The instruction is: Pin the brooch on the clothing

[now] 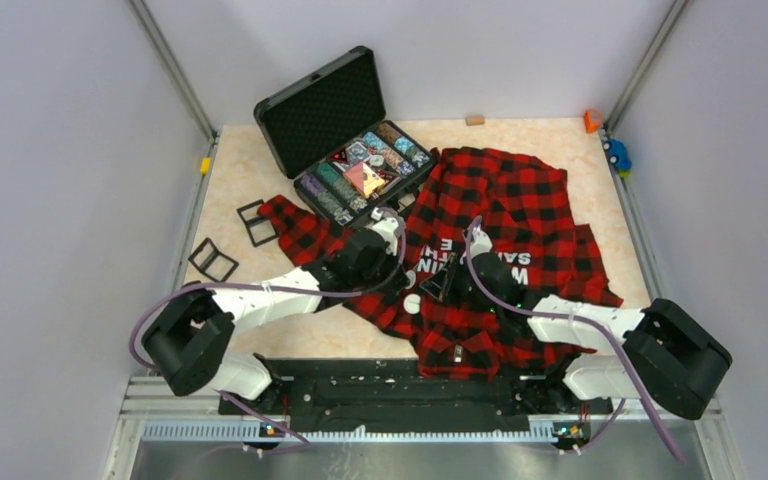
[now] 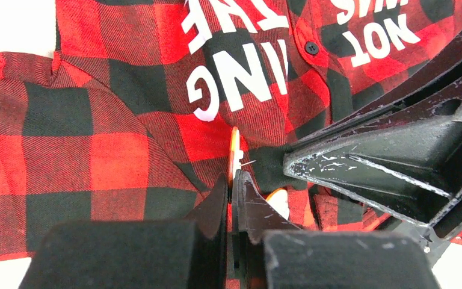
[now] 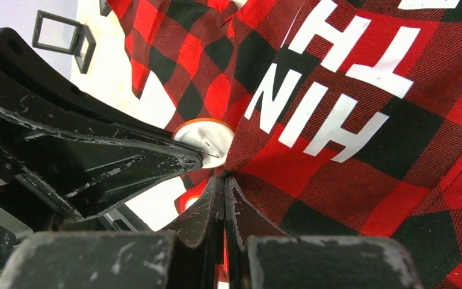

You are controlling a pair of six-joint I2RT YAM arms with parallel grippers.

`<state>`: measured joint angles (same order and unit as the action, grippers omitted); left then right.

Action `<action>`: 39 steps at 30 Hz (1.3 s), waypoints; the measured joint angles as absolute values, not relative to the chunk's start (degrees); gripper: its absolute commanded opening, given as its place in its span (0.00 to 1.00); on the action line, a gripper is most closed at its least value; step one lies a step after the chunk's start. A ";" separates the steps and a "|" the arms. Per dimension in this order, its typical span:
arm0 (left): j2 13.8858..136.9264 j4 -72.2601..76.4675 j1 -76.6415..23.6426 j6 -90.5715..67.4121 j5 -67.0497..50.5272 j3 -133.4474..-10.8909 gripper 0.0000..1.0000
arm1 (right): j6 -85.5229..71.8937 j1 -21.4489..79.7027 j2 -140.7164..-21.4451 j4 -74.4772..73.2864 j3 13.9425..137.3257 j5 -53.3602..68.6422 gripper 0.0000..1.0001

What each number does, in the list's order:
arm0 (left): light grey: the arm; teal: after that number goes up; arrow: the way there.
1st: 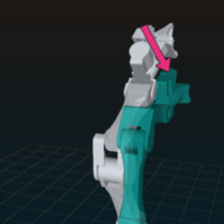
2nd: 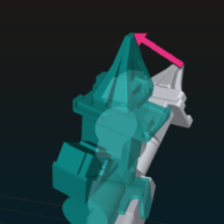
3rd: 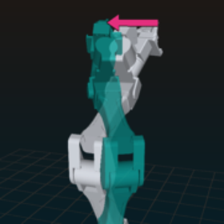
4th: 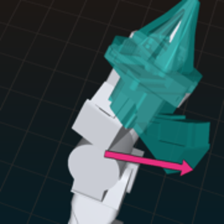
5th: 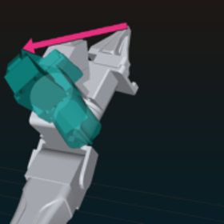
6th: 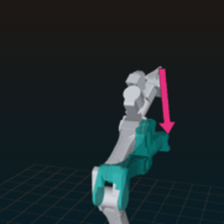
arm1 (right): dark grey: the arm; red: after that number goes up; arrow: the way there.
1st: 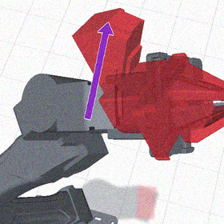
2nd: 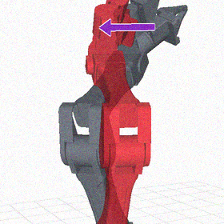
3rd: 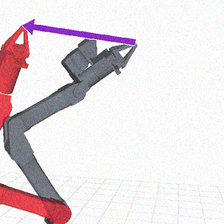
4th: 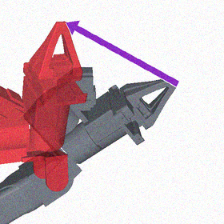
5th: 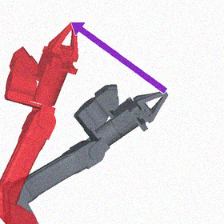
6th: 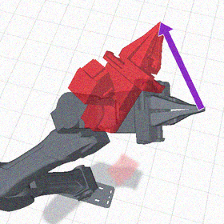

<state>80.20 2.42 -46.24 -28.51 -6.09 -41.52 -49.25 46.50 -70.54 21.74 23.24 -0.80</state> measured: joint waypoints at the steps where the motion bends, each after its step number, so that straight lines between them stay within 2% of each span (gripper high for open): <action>1: 80.66 1.96 -46.59 -28.34 -5.69 -41.93 0.00 | -49.25 46.48 -70.52 21.76 23.16 -0.80 0.00; 20: 85.91 -6.28 -50.02 -25.08 -1.17 -48.64 0.00 | -48.18 46.50 -70.54 23.94 22.85 0.58 0.00; 39: 84.84 -4.73 -50.41 -24.56 -1.04 -48.25 0.00 | -46.63 46.89 -76.95 25.80 22.94 3.03 0.00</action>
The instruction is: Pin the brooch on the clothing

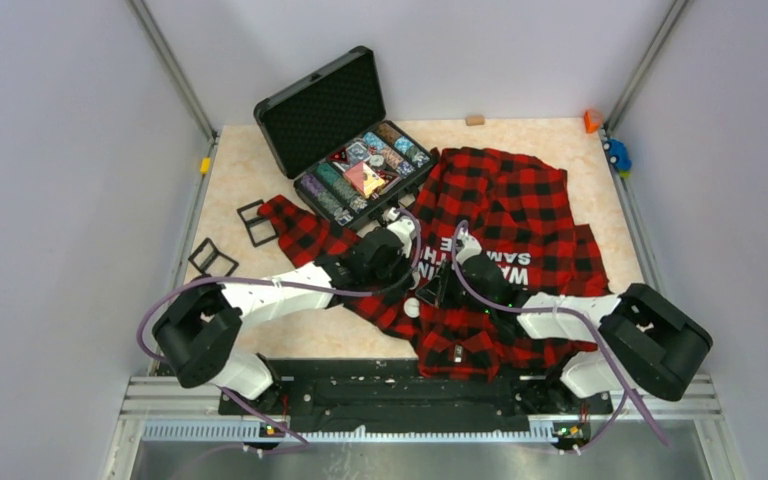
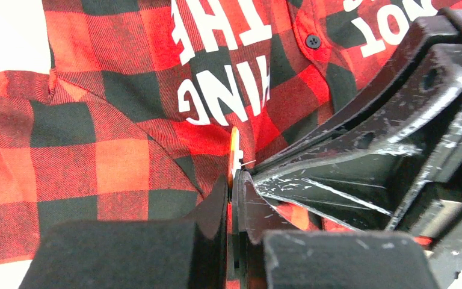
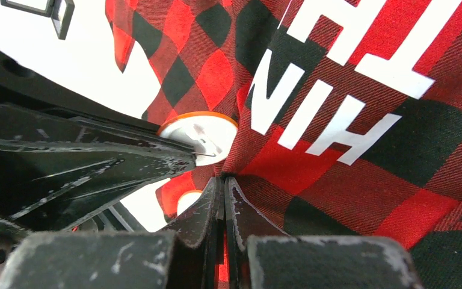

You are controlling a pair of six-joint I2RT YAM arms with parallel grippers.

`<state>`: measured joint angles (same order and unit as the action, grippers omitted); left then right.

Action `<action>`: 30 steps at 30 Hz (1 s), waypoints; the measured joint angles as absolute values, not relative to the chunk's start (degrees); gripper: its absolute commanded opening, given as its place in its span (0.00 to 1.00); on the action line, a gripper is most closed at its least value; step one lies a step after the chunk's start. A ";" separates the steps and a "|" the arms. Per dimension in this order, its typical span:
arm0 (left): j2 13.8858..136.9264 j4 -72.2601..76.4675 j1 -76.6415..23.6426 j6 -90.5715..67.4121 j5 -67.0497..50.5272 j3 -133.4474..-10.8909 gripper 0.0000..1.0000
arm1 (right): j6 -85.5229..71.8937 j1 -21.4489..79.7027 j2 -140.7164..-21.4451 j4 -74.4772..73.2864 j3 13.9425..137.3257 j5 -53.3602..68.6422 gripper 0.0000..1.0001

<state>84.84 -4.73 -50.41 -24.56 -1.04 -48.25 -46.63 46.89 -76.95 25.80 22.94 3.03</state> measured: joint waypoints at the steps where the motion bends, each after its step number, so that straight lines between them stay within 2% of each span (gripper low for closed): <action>1: 84.31 -4.45 -50.41 -24.56 -1.04 -47.99 0.00 | -46.61 46.89 -77.21 26.02 22.94 3.09 0.00; 7: 83.83 -4.19 -50.41 -24.53 0.14 -47.90 0.00 | -46.63 46.89 -76.75 25.93 22.92 2.39 0.00; 16: 85.69 -6.31 -50.46 -24.25 1.06 -48.03 0.00 | -46.15 47.13 -68.99 24.25 22.46 -1.45 0.00; 30: 87.18 -7.73 -51.75 -22.90 -0.01 -49.76 0.00 | -44.07 47.46 -71.83 25.47 22.39 1.65 0.00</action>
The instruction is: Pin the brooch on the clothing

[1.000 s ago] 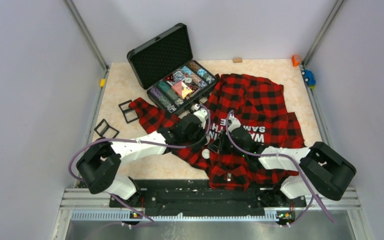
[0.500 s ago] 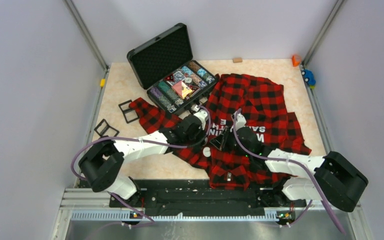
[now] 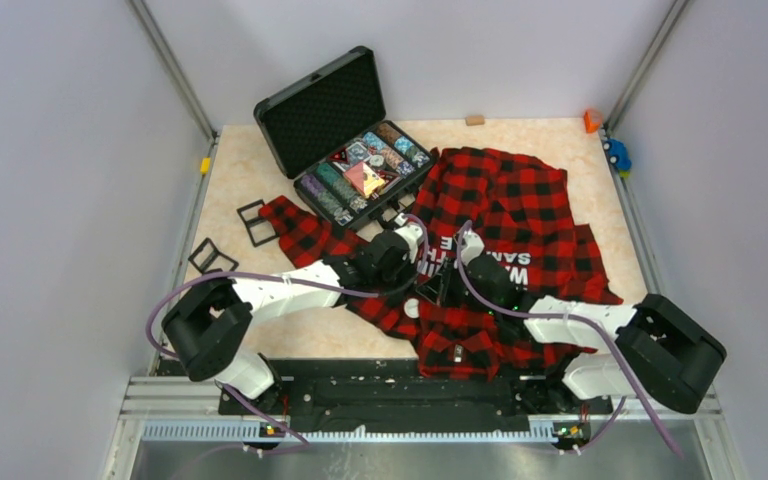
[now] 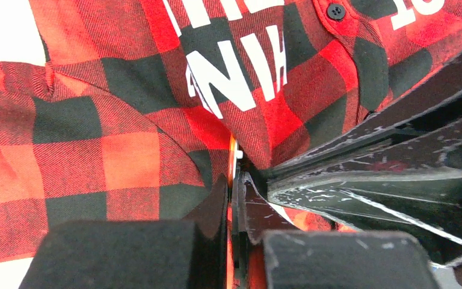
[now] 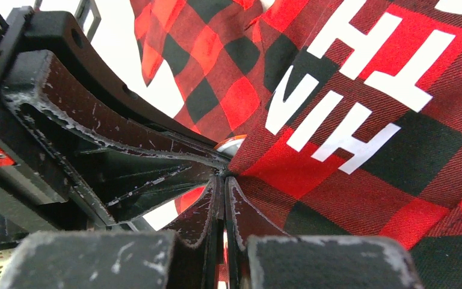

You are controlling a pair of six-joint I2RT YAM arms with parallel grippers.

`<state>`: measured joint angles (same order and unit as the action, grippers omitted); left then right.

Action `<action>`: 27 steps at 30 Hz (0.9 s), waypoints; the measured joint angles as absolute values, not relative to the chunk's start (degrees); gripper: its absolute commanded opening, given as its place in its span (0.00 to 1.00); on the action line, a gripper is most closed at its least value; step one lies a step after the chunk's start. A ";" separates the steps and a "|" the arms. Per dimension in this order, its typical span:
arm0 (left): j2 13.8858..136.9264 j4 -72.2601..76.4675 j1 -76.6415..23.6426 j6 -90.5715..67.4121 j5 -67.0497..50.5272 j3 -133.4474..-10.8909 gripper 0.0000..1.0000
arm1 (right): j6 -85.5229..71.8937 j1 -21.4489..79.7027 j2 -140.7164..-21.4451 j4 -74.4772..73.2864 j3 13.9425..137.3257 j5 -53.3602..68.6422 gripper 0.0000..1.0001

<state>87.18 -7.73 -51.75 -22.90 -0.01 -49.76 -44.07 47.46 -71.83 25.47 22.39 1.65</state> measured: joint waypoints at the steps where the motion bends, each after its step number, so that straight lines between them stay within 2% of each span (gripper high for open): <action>1: 87.18 -7.70 -51.75 -22.83 -0.27 -49.76 0.00 | -43.97 47.57 -72.25 25.69 22.39 1.91 0.00; 24: 81.52 -1.41 -51.33 -27.00 0.69 -44.34 0.00 | -43.51 47.88 -79.83 31.83 22.41 5.26 0.01; 27: 81.52 -1.17 -50.63 -27.57 -0.40 -44.29 0.00 | -43.40 47.88 -79.26 31.66 22.35 5.28 0.22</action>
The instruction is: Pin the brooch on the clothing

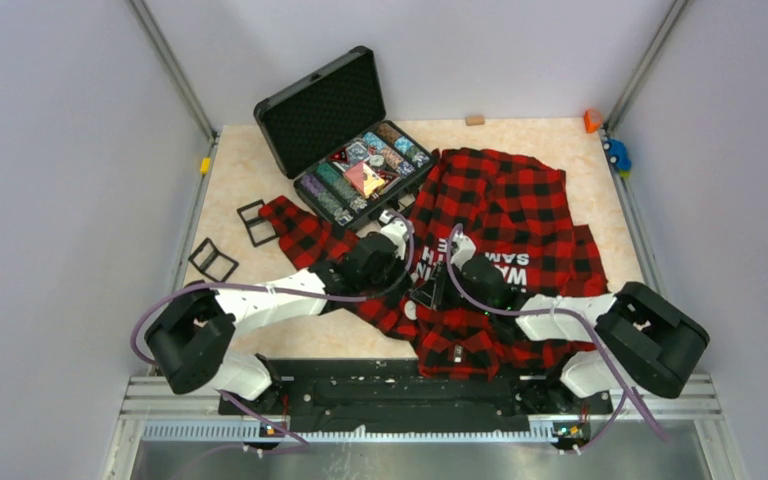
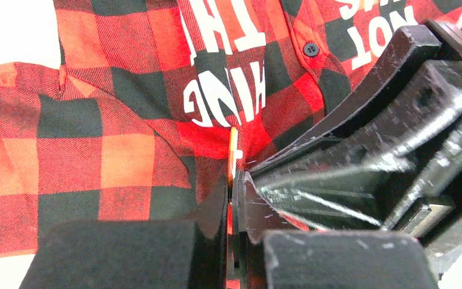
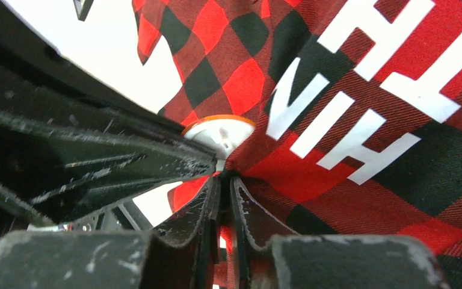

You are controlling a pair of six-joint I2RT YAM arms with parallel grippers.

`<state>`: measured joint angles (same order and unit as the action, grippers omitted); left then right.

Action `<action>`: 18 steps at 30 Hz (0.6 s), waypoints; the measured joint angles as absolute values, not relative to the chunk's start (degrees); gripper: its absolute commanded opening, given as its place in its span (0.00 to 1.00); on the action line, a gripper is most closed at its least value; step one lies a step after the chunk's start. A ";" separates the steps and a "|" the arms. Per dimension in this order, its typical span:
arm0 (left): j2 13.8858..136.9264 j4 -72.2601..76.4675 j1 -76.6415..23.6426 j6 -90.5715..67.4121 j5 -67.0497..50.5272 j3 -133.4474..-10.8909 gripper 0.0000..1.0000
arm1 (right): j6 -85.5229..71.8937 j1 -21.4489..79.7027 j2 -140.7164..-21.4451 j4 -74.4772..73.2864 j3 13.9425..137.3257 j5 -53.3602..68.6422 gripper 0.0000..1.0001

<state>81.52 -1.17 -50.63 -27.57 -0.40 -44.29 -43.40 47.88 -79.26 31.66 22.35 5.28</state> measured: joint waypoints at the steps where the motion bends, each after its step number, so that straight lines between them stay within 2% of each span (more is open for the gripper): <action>1: 81.52 -0.80 -50.30 -27.79 -0.84 -44.16 0.00 | -43.13 47.90 -78.54 31.53 22.09 5.39 0.30; 3: 81.49 -0.05 -49.47 -28.03 -2.20 -44.01 0.00 | -42.96 48.03 -76.34 30.39 21.63 5.54 0.42; 7: 81.21 0.49 -46.41 -28.18 -7.01 -43.51 0.00 | -41.21 48.38 -67.92 25.74 20.62 5.15 0.57; 13: 81.03 0.36 -42.17 -27.92 -16.21 -43.44 0.00 | -37.01 43.35 -52.38 21.26 17.76 9.65 0.63; 18: 79.94 -0.10 -39.35 -26.92 -24.97 -43.44 0.00 | -34.74 36.32 -46.81 21.93 12.67 17.19 0.64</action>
<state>79.94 -0.10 -39.35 -26.92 -24.97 -43.44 -34.74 36.32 -46.81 21.93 12.67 17.19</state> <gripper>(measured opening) 0.021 0.641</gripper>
